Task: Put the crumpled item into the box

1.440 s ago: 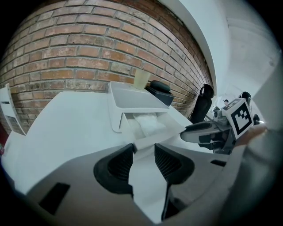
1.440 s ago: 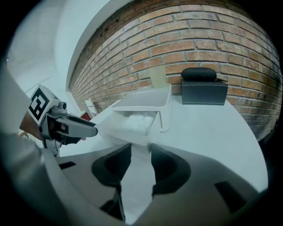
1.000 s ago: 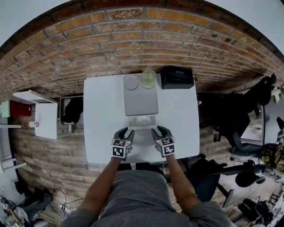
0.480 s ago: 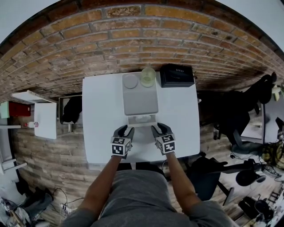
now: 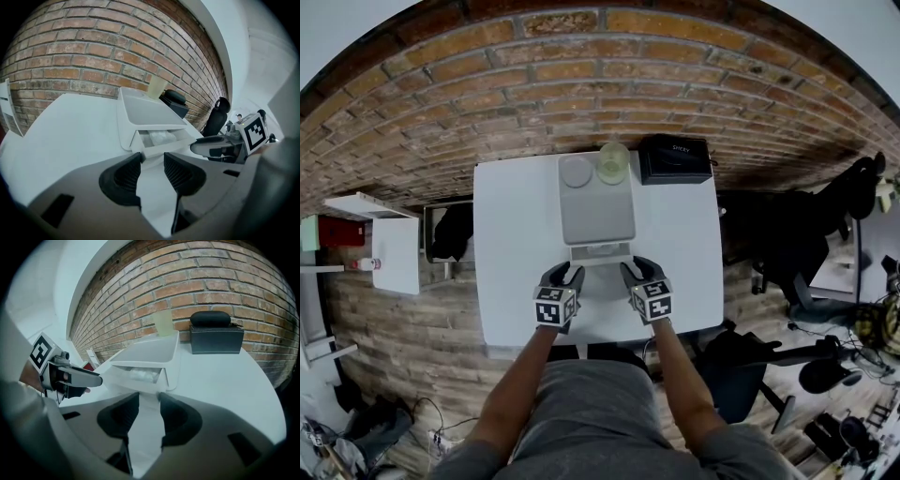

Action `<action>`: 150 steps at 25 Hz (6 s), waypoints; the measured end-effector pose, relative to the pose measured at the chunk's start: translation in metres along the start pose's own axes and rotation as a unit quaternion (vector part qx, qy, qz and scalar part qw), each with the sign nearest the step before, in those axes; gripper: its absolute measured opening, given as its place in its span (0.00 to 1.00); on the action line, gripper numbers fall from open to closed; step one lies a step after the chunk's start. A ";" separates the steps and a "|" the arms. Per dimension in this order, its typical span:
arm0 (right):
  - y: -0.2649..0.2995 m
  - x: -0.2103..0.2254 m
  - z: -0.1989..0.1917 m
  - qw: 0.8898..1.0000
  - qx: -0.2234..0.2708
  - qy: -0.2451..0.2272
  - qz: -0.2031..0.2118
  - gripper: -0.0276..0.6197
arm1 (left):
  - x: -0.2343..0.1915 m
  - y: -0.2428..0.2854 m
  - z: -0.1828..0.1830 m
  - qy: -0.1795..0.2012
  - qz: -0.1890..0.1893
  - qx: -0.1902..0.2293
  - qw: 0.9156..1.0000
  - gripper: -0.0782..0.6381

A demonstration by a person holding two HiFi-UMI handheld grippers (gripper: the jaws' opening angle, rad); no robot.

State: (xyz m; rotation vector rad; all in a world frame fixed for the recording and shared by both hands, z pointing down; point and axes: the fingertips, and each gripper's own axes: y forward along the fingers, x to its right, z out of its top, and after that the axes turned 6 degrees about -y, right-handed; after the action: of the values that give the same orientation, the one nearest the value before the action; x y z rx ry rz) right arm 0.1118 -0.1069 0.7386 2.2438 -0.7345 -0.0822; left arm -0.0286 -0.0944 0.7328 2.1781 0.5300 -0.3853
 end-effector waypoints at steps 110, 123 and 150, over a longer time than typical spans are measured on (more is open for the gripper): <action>-0.077 0.005 0.037 0.995 0.054 -0.070 -0.044 0.33 | 0.028 -0.066 0.041 0.007 0.009 0.086 0.996 0.32; -0.151 -0.010 0.061 0.991 0.129 -0.044 -0.020 0.35 | 0.059 -0.179 0.043 -0.006 0.048 0.208 0.977 0.32; -0.296 -0.156 0.001 0.973 0.193 -0.018 -0.124 0.34 | 0.098 -0.327 -0.058 0.067 -0.069 0.207 0.974 0.32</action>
State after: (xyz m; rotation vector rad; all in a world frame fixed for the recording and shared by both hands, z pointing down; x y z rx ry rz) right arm 0.1242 0.1365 0.5097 2.7077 -0.5163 -0.1098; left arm -0.1011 0.1573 0.5065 2.5896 0.7304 -0.4588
